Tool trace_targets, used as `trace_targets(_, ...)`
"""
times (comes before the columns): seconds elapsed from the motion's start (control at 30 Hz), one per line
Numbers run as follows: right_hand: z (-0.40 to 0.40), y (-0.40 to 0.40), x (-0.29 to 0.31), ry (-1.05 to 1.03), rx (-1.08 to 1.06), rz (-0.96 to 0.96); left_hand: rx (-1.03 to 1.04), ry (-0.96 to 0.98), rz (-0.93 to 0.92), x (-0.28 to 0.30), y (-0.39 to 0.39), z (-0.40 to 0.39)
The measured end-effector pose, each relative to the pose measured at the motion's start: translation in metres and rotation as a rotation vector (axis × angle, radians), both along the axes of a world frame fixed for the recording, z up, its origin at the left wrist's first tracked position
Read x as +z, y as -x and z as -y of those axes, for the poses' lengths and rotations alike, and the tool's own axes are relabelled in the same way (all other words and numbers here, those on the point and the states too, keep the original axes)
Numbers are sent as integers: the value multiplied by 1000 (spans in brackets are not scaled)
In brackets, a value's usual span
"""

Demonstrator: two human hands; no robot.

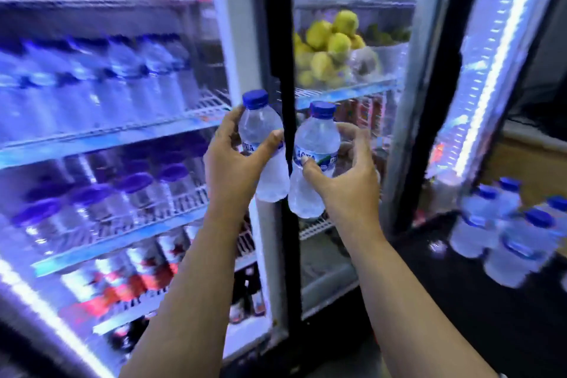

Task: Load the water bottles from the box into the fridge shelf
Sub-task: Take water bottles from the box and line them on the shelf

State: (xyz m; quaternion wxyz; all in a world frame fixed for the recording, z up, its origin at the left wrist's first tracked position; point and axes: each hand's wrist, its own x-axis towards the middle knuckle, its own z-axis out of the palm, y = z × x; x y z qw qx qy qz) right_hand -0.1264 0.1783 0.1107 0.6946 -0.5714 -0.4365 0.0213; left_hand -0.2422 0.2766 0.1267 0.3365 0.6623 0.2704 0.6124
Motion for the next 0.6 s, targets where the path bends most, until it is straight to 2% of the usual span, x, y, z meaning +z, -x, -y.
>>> trace_targets(0.23,-104,85,43,-81,261,0,286,-76,17,58,99,-64)
trace_targets(0.6,-224,137,106,-143,318,84,452,-138,-16,105,155,-160)
